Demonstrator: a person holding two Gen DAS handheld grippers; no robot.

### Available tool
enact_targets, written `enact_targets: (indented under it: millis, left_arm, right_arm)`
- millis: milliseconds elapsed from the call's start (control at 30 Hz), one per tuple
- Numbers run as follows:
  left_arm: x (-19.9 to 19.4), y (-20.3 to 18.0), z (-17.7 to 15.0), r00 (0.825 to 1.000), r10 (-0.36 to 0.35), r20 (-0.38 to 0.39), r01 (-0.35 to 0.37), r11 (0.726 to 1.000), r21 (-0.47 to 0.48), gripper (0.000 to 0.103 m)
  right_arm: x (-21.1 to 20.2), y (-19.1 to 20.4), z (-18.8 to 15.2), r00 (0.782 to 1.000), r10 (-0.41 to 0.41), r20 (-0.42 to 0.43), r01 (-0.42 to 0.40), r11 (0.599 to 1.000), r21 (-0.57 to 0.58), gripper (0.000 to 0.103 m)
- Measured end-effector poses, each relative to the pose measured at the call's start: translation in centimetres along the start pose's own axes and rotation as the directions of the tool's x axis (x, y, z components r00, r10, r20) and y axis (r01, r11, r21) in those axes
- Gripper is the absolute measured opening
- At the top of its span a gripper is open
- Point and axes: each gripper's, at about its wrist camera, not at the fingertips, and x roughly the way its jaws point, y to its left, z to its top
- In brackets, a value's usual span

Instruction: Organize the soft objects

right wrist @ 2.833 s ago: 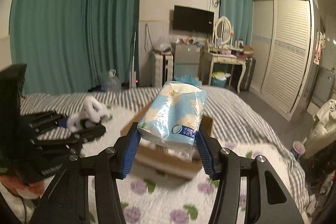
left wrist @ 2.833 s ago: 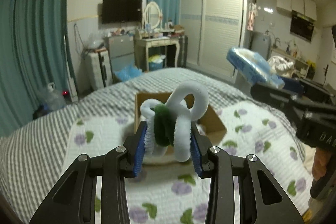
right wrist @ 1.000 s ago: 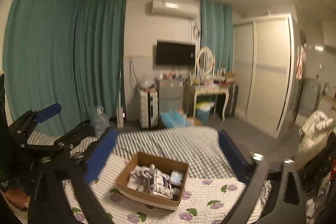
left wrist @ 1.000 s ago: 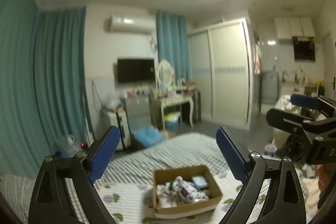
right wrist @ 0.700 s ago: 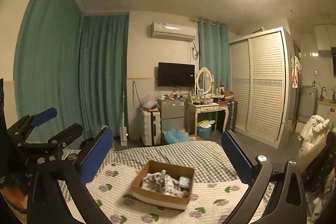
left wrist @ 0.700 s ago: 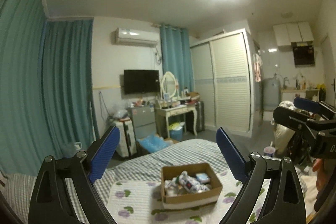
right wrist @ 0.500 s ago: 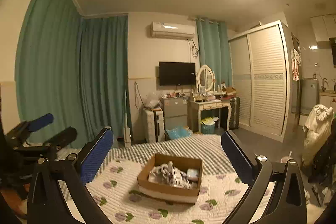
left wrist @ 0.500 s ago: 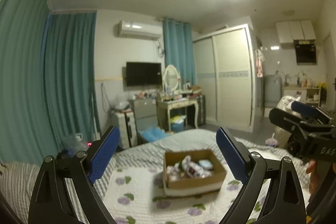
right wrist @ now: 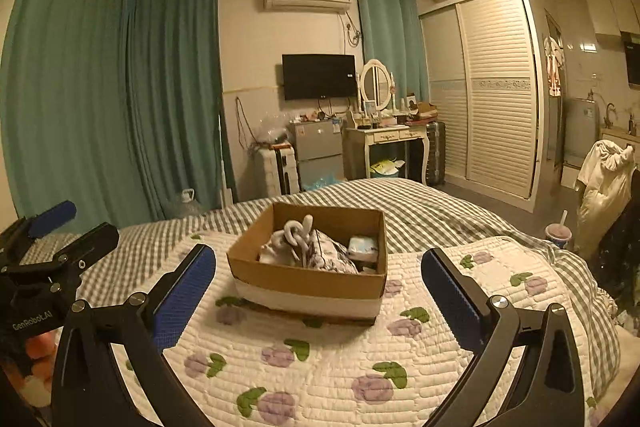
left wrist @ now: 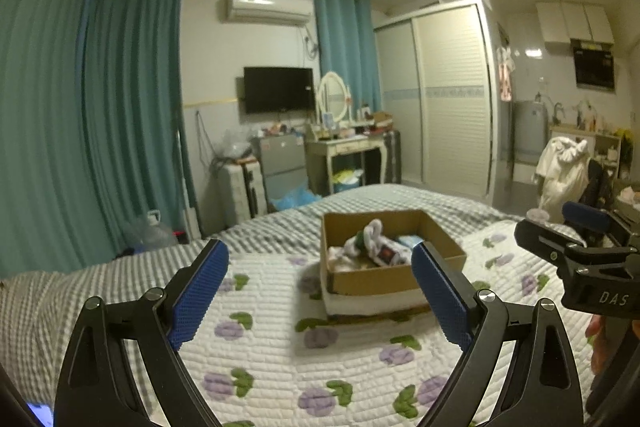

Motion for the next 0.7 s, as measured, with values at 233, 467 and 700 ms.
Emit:
enact_targets:
  millis: [233,467,700]
  left_arm:
    - [-0.6,0.2,-0.7,1.0,-0.02,-0.012,0.02,1.0,-0.011,0.094]
    - [-0.3,0.4,-1.0,0.999,-0.018,-0.027,0.018,1.0,-0.021,0.094]
    - [0.0,0.6,-1.4,0.999,-0.021,-0.03,0.02,0.999,-0.036,0.094]
  right_arm:
    - [-0.2,0.2,-0.4,1.0,-0.004,0.003,0.004,1.0,-0.013,0.103]
    - [-0.6,0.6,-0.2,1.0,-0.01,0.013,0.011,0.999,-0.03,0.103]
    - [-0.6,0.6,-0.1,1.0,-0.015,0.011,0.015,0.999,-0.028,0.103]
